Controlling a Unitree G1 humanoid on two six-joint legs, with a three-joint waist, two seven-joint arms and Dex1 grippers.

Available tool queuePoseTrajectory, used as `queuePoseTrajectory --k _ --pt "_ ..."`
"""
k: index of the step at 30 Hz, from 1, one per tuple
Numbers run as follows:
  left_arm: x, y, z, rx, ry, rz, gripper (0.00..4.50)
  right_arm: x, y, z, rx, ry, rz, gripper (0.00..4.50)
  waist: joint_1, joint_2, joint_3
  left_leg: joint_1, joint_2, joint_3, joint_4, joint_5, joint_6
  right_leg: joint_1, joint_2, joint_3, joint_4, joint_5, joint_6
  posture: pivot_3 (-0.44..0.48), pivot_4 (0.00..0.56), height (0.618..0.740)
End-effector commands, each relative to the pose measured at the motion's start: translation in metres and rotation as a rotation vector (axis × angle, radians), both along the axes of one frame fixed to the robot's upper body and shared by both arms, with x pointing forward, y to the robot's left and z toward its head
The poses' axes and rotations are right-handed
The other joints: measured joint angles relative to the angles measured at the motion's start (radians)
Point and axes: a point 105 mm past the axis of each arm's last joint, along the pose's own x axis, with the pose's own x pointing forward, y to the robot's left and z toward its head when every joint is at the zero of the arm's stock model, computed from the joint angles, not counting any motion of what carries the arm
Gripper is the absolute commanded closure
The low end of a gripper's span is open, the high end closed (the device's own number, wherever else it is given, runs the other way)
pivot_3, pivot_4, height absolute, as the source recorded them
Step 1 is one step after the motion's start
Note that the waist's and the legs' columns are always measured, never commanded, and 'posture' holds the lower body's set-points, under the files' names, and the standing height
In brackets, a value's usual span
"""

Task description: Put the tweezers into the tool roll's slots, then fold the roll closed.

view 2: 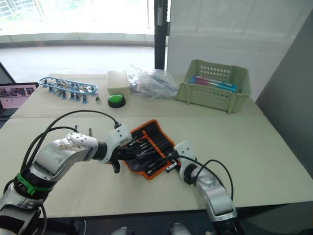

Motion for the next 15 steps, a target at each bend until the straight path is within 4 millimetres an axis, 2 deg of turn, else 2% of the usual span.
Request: queuePoseTrajectory --k 1,6,15 --pt "0.003 -0.005 0.002 0.015 -0.018 -0.013 4.46 -0.007 -0.006 -0.025 -0.025 0.108 -0.025 4.50 0.000 0.000 0.000 0.000 0.000 0.000 0.000 0.000 0.000 0.000 0.000 0.000 0.000 0.000 0.000 0.000 0.150 0.740" --pt "0.013 0.001 0.001 0.043 -0.033 0.041 4.46 -0.007 -0.007 -0.024 -0.022 0.104 -0.032 4.50 0.000 0.000 0.000 0.000 0.000 0.000 0.001 0.000 0.000 0.000 0.000 0.000 0.000 0.000 0.000 0.000 0.150 0.740" --pt "0.012 -0.005 0.005 0.038 -0.046 -0.003 4.46 -0.009 -0.007 -0.026 -0.017 0.108 -0.042 4.50 0.001 0.000 0.000 0.000 0.000 0.000 0.001 0.000 0.000 0.000 0.000 0.000 0.001 0.000 0.000 0.000 0.150 0.740"
